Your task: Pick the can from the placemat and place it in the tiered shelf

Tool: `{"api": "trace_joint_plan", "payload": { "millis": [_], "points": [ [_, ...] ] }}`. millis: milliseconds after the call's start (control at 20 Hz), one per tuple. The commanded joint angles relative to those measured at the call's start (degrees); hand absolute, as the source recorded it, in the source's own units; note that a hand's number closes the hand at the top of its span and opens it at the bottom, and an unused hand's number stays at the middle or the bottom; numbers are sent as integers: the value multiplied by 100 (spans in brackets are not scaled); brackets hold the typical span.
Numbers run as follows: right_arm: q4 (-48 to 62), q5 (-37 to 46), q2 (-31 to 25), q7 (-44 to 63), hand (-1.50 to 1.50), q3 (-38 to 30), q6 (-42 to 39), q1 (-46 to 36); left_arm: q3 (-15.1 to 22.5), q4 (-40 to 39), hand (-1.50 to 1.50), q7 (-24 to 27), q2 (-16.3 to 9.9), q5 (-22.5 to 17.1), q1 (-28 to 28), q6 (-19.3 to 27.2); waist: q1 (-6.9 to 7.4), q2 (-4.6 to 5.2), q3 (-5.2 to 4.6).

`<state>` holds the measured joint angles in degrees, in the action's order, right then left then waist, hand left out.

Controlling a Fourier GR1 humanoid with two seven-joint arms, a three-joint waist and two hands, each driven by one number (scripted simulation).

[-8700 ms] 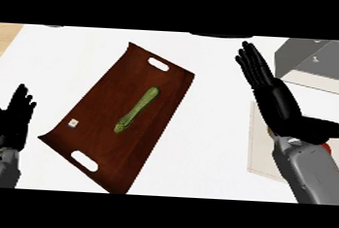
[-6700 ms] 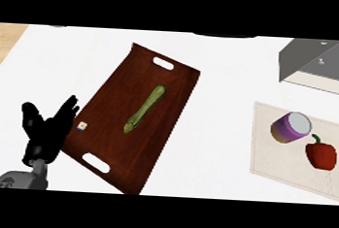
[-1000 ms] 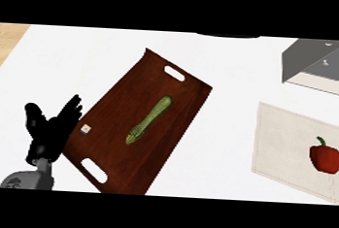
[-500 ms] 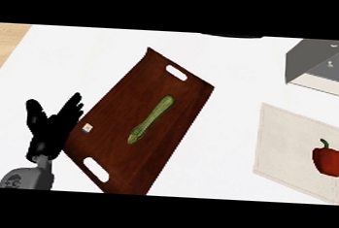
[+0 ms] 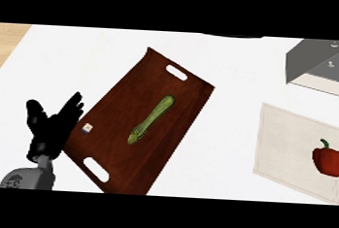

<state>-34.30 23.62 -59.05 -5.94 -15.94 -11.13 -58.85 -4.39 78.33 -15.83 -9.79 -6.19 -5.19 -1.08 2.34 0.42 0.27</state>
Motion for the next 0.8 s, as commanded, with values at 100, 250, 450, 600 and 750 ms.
{"api": "trace_joint_plan", "payload": {
  "millis": [100, 250, 450, 600, 750],
  "points": [
    [949, 217, -51, -858, 150, -89, 386, -244, 160, 376, 0, -278, 152, 62, 361, 122, 34, 28, -15],
    [1198, 325, 18, -858, 150, -19, 361, -708, 172, -194, 0, -111, 212, 212, 0, 194, 54, 77, -18],
    [1389, 509, 134, -998, 150, 86, 469, -918, 31, -199, 0, -180, 49, 112, -101, 67, 15, 51, -21],
    [1644, 614, 17, -1257, 150, 93, 502, -822, 75, -54, 0, -69, 47, 105, 180, -40, 34, 53, -18],
    [1690, 832, -67, -1155, 150, 266, 356, -1013, 131, -36, 0, -171, 141, 123, 103, 24, 23, 49, -21]
  ]
}}
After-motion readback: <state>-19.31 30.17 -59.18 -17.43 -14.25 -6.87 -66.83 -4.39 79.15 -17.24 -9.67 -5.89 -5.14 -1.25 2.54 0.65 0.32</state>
